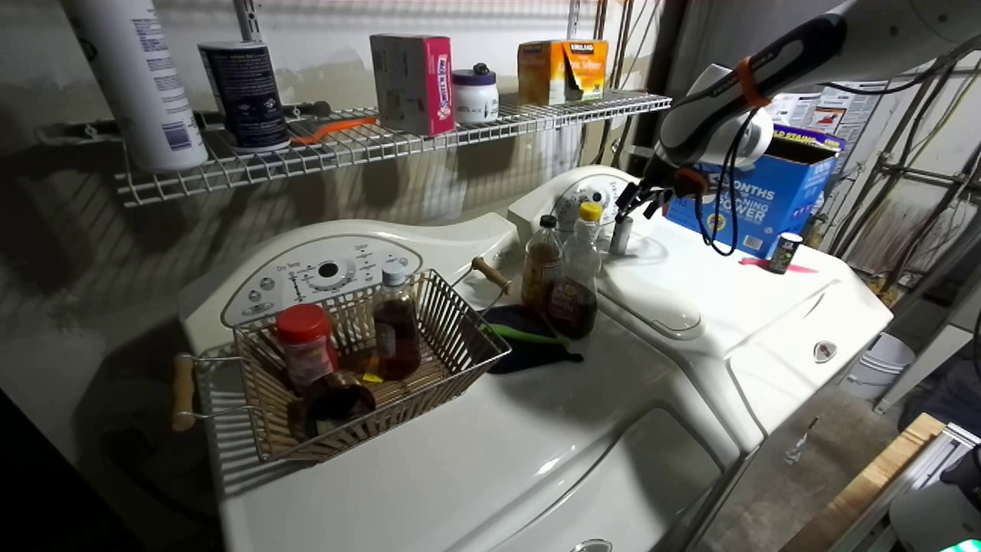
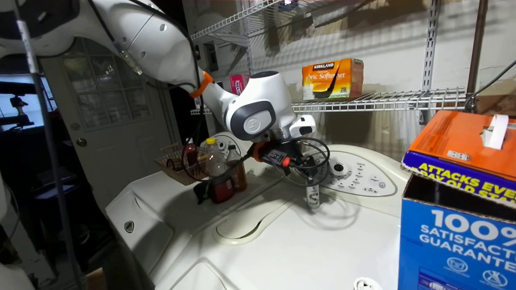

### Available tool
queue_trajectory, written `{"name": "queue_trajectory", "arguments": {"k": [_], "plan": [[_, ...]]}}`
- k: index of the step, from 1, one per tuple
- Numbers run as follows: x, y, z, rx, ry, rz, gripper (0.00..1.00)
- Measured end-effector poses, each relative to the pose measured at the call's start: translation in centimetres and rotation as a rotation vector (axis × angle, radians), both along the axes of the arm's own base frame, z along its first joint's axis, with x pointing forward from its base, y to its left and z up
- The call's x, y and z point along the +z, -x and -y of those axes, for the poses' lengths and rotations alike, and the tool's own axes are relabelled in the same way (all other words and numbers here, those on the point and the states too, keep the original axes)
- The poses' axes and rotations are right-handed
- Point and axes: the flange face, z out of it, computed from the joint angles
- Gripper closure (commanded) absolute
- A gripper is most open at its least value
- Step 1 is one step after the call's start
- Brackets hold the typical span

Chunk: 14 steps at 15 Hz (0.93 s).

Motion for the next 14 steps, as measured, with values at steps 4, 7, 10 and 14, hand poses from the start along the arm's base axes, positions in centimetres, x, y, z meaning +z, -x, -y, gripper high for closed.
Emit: {"name": "queue_trajectory", "arguments": {"k": [4,7,10,14], "plan": [[-0.6,-0.5,0.6,-0.010,0.004,0.009,0.00],[-0.7,-1.0,0.6,-0.012,-0.002,0.030,0.00],[-0.4,-1.2,0.5,-0.010,-0.007,0.037,0.00],[-0.4,-1.2,0.5,-0.010,-0.007,0.037,0.00]]}}
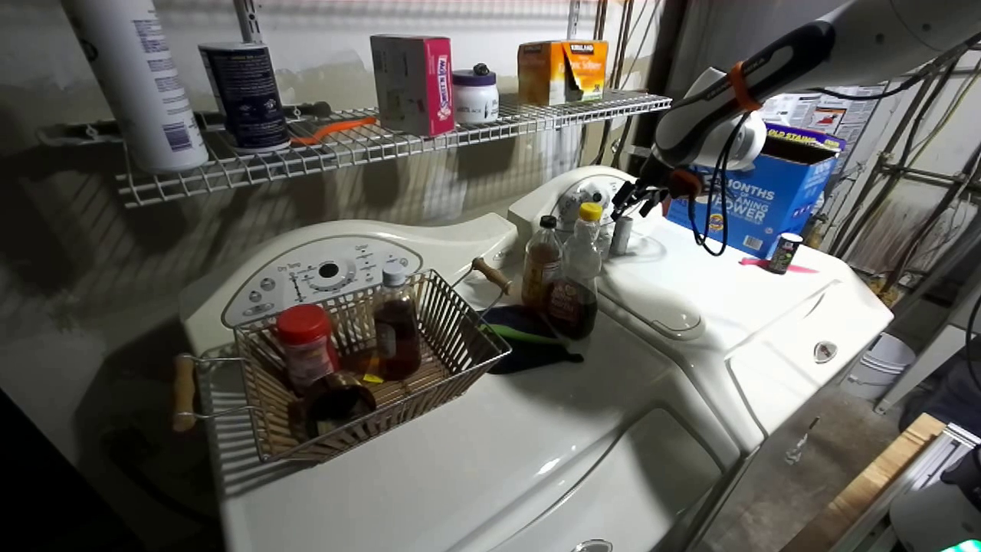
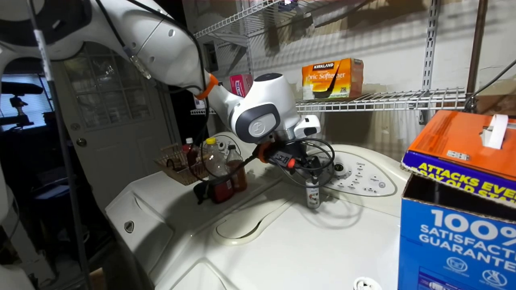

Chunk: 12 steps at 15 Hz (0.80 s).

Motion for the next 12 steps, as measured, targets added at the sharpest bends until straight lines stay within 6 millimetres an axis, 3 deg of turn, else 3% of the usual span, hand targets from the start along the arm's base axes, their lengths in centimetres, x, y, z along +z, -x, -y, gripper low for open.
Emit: {"name": "queue_trajectory", "arguments": {"k": [8,12], "plan": [[-0.1,0.0,0.7,-0.003,0.018,0.011,0.00],[-1.1,-0.1,1.0,-0.002,0.028,0.005,0.00]]}}
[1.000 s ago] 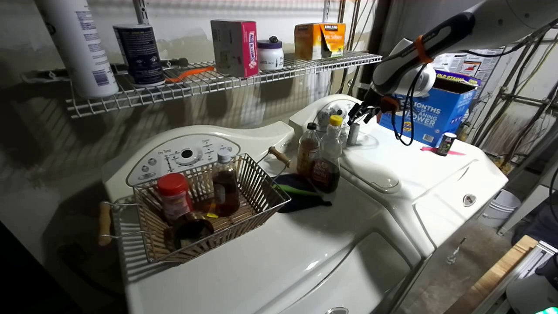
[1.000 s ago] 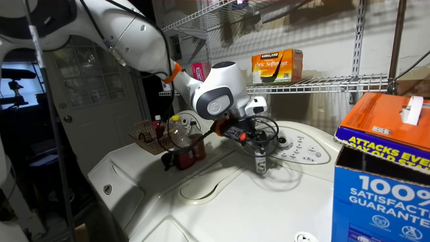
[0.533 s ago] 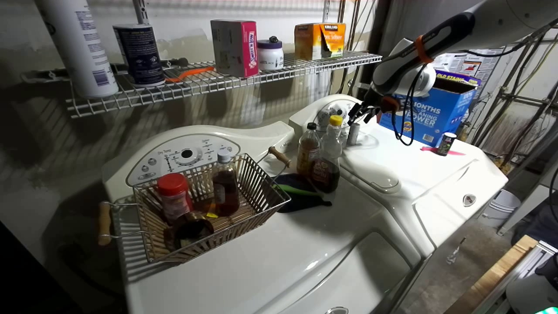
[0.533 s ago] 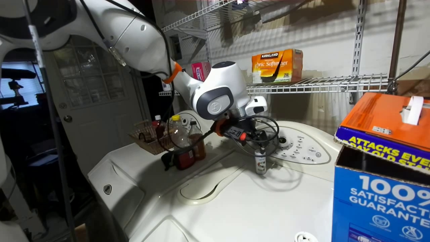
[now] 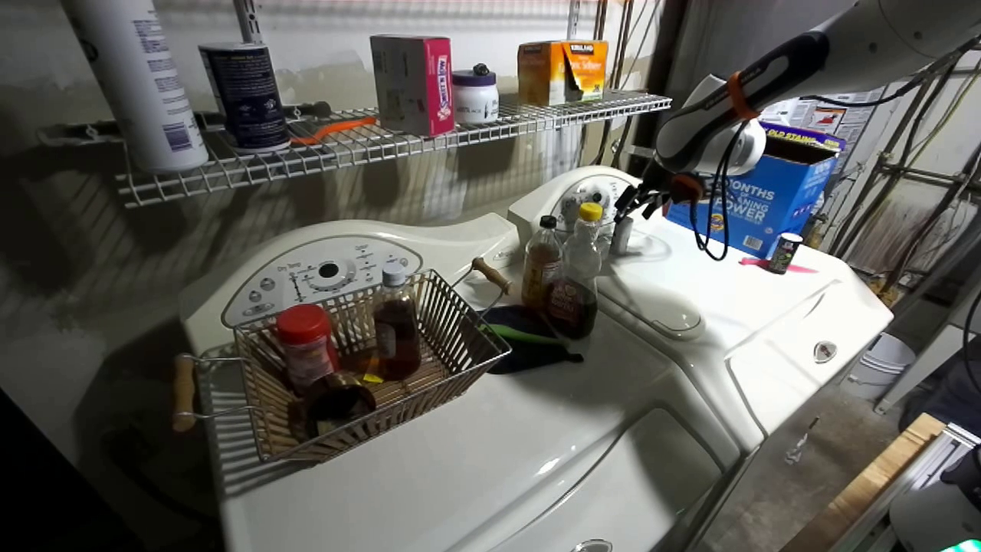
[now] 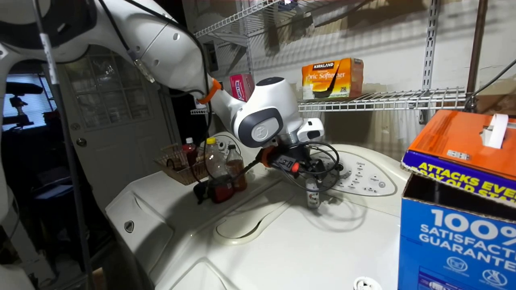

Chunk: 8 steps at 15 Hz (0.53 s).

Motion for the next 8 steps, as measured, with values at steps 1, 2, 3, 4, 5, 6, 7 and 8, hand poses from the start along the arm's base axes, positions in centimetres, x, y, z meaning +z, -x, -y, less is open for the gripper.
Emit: {"name": "queue_trajectory", "arguments": {"k": [1,2,3,4,5,6,7,8], "plan": [[-0.2,-0.1,0.0,-0.001,0.002,0.003,0.00],[-0.4,-0.2,0.0,-0.001,0.004,0.008,0.00],[-0.5,-0.3,0.1,-0.002,0.006,0.013,0.00],[-0.6,-0.5,0.1,-0.002,0.008,0.019,0.10],[-0.7,-0.7,0.2,-0.004,0.010,0.027,0.20],[-0.7,-0.9,0.2,-0.006,0.012,0.035,0.34],[-0.8,-1.0,0.2,-0.007,0.013,0.039,0.40],[-0.9,-1.2,0.3,-0.008,0.013,0.040,0.49]]}}
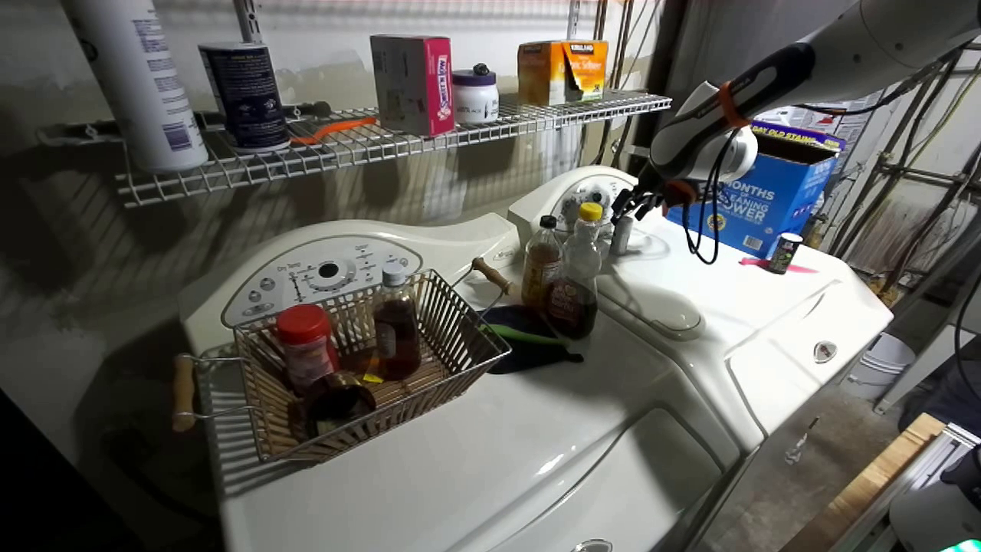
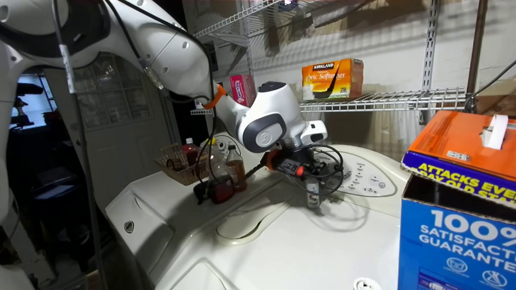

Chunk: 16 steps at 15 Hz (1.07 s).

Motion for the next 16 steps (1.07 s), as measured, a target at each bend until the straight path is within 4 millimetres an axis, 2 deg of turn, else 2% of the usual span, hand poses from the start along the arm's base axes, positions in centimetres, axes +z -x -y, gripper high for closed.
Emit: {"name": "queue_trajectory", "arguments": {"k": [2,3,5,9,12,16], "plan": [[-0.4,-0.1,0.0,0.001,0.006,-0.006,0.60],[-0.7,-0.1,0.1,0.002,0.011,-0.011,0.69],[-1.1,-0.1,0.2,0.005,0.022,-0.021,0.80],[-0.6,-0.4,-0.1,0.002,0.028,-0.013,0.80],[2.2,-1.3,-0.5,-0.010,0.028,0.032,0.80],[8.4,-1.8,-0.6,-0.025,0.031,0.051,0.80]]}}
